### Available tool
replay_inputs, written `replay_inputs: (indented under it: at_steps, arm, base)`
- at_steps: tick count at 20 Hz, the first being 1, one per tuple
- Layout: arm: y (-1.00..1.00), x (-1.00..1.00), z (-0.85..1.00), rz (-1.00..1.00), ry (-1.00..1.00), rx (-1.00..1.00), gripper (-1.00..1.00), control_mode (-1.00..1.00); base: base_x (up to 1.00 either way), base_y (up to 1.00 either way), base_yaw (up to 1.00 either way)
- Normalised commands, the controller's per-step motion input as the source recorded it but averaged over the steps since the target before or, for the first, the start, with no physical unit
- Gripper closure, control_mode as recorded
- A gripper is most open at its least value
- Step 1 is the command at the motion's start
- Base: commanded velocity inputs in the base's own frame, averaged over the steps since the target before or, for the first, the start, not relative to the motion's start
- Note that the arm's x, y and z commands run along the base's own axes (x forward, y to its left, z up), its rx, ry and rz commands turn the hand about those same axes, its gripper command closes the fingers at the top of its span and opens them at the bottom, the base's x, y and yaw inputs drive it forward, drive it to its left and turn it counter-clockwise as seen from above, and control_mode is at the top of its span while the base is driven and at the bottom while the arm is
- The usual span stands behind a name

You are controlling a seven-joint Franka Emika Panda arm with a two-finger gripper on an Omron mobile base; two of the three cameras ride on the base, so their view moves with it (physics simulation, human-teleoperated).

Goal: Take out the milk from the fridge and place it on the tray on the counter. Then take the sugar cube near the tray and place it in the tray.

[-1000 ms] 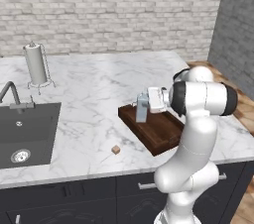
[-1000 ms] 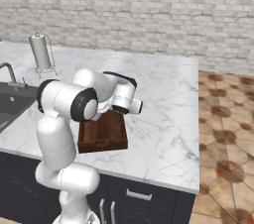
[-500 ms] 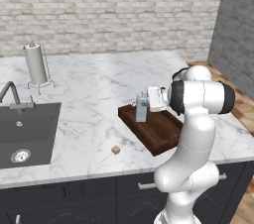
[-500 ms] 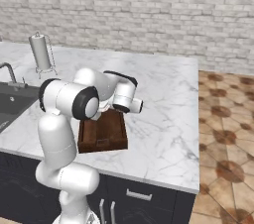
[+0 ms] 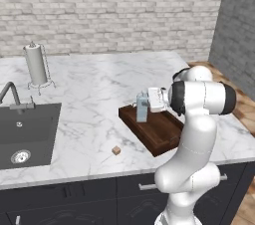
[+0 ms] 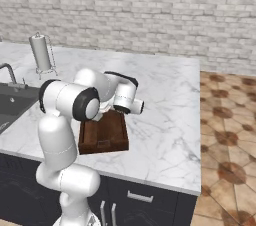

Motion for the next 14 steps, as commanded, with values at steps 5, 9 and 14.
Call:
replay_inputs:
  at_steps: [5, 9, 14]
  arm:
    - [0.0, 0.0, 0.07, 0.0, 0.0, 0.0, -1.0, -1.0]
    - [0.0, 0.0, 0.22, 0.0, 0.0, 0.0, -1.0, -1.0]
    - [0.0, -0.09, 0.52, 0.0, 0.0, 0.0, -1.0, -1.0]
  base:
    - [0.0, 0.0, 0.0]
    - [0.0, 0.0, 0.0]
    - [0.0, 0.0, 0.0]
